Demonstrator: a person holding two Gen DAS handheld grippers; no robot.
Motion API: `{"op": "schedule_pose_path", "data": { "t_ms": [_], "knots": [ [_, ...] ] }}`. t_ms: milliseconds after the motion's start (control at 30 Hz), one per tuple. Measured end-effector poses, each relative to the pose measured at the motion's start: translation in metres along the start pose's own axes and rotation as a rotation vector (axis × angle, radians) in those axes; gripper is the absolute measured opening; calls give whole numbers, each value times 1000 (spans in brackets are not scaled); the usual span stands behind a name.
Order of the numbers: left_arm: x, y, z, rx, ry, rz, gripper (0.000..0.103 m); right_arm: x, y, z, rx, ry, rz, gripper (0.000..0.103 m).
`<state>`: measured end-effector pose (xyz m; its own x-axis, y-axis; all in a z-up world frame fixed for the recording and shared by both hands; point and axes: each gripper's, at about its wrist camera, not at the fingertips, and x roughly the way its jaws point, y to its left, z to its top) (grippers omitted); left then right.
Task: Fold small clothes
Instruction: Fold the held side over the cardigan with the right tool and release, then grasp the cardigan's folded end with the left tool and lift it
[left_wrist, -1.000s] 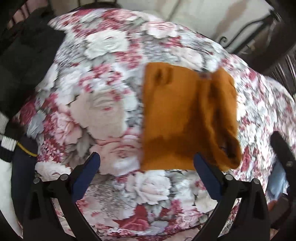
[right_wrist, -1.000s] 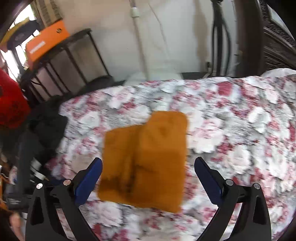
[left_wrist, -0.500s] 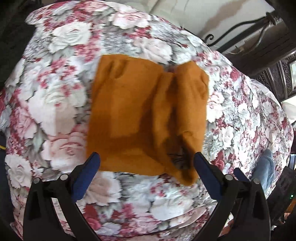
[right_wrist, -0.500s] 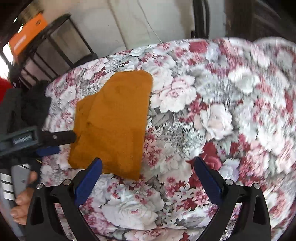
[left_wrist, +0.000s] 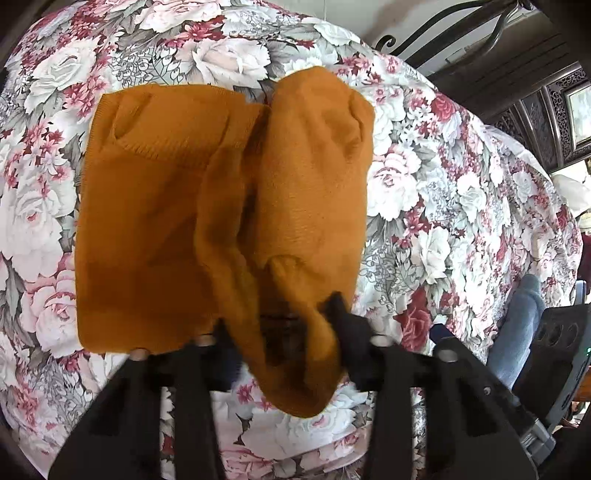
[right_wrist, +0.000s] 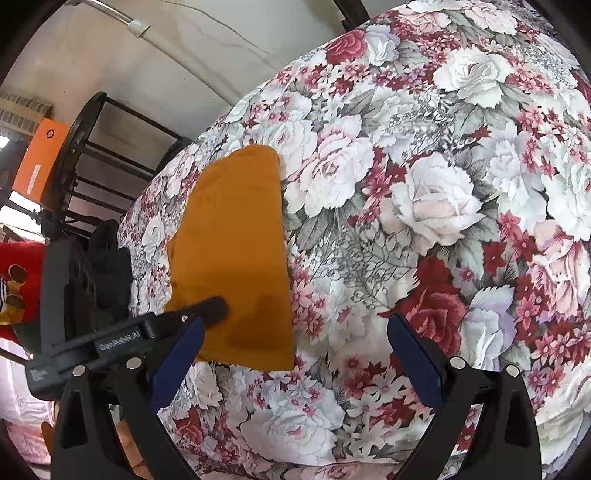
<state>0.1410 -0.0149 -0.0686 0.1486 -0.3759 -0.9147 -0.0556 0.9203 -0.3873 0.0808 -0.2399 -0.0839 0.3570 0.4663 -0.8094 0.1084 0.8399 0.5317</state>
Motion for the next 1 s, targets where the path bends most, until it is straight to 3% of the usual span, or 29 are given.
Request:
{"op": "schedule_pose_path", "data": {
  "t_ms": [167, 300, 533, 633, 700, 767, 833, 867, 933, 1000],
  "knots": [
    [-26, 2, 2, 20, -95, -15, 13, 0, -2, 5, 45, -19, 6, 100],
    [-47, 13, 0, 25, -152, 3, 11, 1, 12, 5, 25, -43, -2, 100],
    [-57, 46, -13, 23, -164, 17, 3, 11, 47, 3, -61, -57, -24, 100],
    [-54, 59, -11, -20, -125, -115, 4, 10, 46, 4, -55, -67, -37, 100],
    [-53, 61, -8, -66, -127, -179, 15, 8, 39, 5, -32, -65, -35, 100],
    [-56, 55, -4, -77, -139, -201, 54, 7, 31, 6, -6, -56, -27, 100],
    [-66, 47, -3, -84, -183, -186, 80, 5, 22, 7, 29, -49, -8, 100],
    [-69, 44, -2, -82, -203, -162, 87, 5, 19, 7, 40, -50, 0, 100],
    [-67, 35, 2, -64, -218, -76, 89, 3, 12, 9, 50, -55, 13, 100],
    [-49, 32, 7, -75, -165, -37, 89, 2, 8, 8, 51, -52, 18, 100]
  ]
}}
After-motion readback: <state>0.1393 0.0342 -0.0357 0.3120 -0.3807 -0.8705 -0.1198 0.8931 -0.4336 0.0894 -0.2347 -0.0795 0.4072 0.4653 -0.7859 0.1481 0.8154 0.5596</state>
